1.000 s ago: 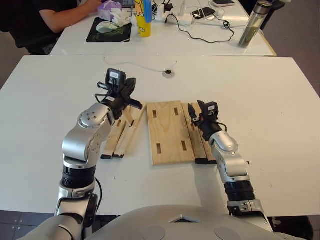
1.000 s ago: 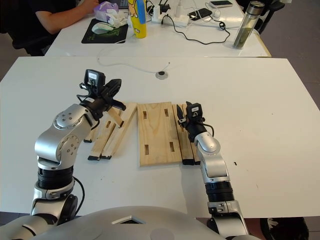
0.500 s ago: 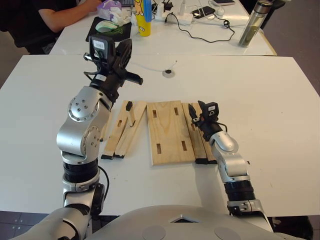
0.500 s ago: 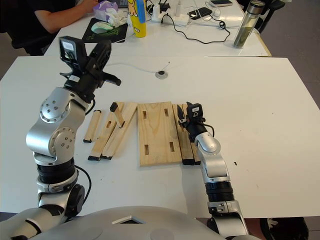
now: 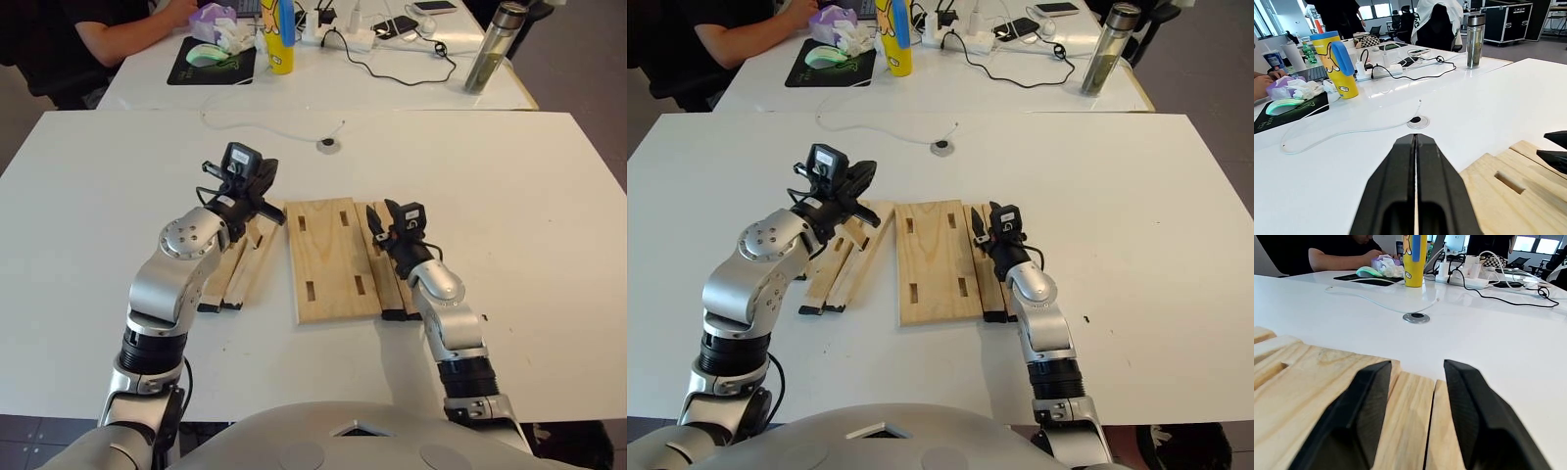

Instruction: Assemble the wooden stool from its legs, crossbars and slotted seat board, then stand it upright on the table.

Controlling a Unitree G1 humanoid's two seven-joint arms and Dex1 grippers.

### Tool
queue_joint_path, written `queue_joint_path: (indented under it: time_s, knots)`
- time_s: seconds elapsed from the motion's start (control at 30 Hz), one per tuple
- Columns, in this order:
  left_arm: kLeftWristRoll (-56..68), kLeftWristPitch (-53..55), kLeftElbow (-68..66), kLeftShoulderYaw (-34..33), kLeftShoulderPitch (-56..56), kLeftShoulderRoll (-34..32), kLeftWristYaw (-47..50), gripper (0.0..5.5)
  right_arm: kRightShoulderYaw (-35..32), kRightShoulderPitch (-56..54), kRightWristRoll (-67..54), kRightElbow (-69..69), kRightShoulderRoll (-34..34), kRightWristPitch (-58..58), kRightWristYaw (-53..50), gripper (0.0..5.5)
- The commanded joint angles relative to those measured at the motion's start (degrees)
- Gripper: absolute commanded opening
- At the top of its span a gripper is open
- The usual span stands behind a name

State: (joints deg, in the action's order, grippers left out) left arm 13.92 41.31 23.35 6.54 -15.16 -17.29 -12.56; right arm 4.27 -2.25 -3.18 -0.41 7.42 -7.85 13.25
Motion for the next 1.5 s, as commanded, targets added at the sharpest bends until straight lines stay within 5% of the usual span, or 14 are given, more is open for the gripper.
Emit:
queue_joint_path:
  time_s: [0.03,0.23,0.53,0.93,1.5]
  knots:
    - [0.6,0.3,-2.0,0.3,1.1,2.3,-0.4,0.03,-0.1,0.0,0.0,-0.1,-0.1,-0.4,-0.1,1.97]
    - [4.8,-6.3,1.2,-7.3,-1.3,5.0,-0.7,0.22,-0.7,0.4,0.1,1.1,-0.1,0.6,-0.6,1.97]
    - [8.6,-1.4,-1.9,-17.3,-1.7,-9.5,-10.2,1.43,-4.1,2.9,0.0,-1.5,0.4,0.7,-3.1,1.97]
    - [17.4,12.8,1.1,-12.6,10.5,-29.1,-33.1,3.02,-13.1,11.3,-1.7,-5.3,-1.2,1.9,-9.5,1.97]
    - [16.4,32.0,11.5,-5.6,13.7,-18.0,-11.5,3.02,-10.8,8.2,-1.9,-6.0,0.3,-1.1,-7.3,1.97]
